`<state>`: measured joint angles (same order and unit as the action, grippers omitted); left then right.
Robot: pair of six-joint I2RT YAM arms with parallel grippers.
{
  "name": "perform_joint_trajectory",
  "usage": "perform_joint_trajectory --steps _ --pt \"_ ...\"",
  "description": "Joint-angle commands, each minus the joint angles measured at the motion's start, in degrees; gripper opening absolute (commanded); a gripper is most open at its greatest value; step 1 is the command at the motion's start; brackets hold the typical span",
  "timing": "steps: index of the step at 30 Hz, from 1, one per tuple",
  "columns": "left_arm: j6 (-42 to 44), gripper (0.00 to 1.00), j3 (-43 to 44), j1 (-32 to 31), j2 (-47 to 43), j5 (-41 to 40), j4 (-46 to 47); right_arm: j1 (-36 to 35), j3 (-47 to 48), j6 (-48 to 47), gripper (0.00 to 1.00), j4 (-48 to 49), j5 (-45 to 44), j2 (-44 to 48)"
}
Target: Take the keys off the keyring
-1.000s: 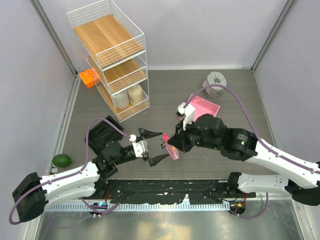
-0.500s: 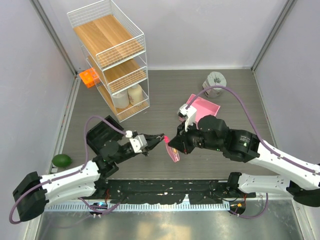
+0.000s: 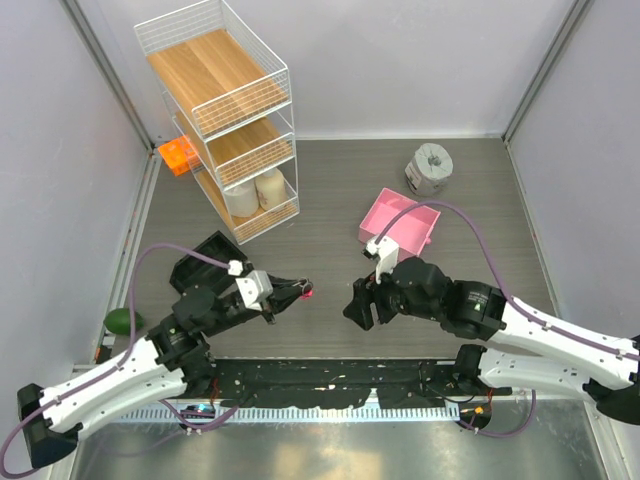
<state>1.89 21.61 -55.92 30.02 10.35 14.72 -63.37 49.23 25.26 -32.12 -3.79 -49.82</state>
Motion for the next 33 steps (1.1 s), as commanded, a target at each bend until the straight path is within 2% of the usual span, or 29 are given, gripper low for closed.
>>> perform_joint_trajectory --steps 1,3,6,10,14,18,24,30,33 --pt "-6.0 0.00 7.8 0.2 -2.3 2.8 -12.8 0.1 -2.6 -3.5 0.69 7.6 0.9 4.8" --pt "-7.0 0.00 10.7 0.2 -2.2 4.3 -19.3 0.1 -4.4 -5.6 0.69 11.4 2.9 6.6" --pt "-6.9 0.00 13.0 0.2 -2.6 6.3 -24.4 0.1 -9.9 -9.4 0.67 21.4 12.5 9.2" --pt "-4.4 0.00 11.3 0.2 -5.3 8.5 -22.8 0.1 -15.2 -10.9 0.66 33.5 12.9 13.0" --pt "-2.2 0.00 10.2 0.2 -6.3 9.1 -22.4 0.1 -15.2 -12.5 0.65 36.9 13.0 14.3" --pt "-0.2 0.00 11.8 0.2 -3.7 8.8 -24.6 0.1 -13.2 -12.3 0.64 39.9 15.9 12.1" --pt "-0.1 0.00 23.5 0.2 5.0 0.2 -42.9 0.1 -9.0 -13.5 0.64 37.0 14.5 6.0" --pt "-4.9 0.00 35.1 0.1 14.2 -11.7 -62.2 0.1 -12.5 -12.7 0.63 40.9 10.9 6.1" --pt "-6.3 0.00 39.4 0.1 19.7 -11.9 -68.8 0.1 -13.1 -12.2 0.61 43.0 11.6 4.7"
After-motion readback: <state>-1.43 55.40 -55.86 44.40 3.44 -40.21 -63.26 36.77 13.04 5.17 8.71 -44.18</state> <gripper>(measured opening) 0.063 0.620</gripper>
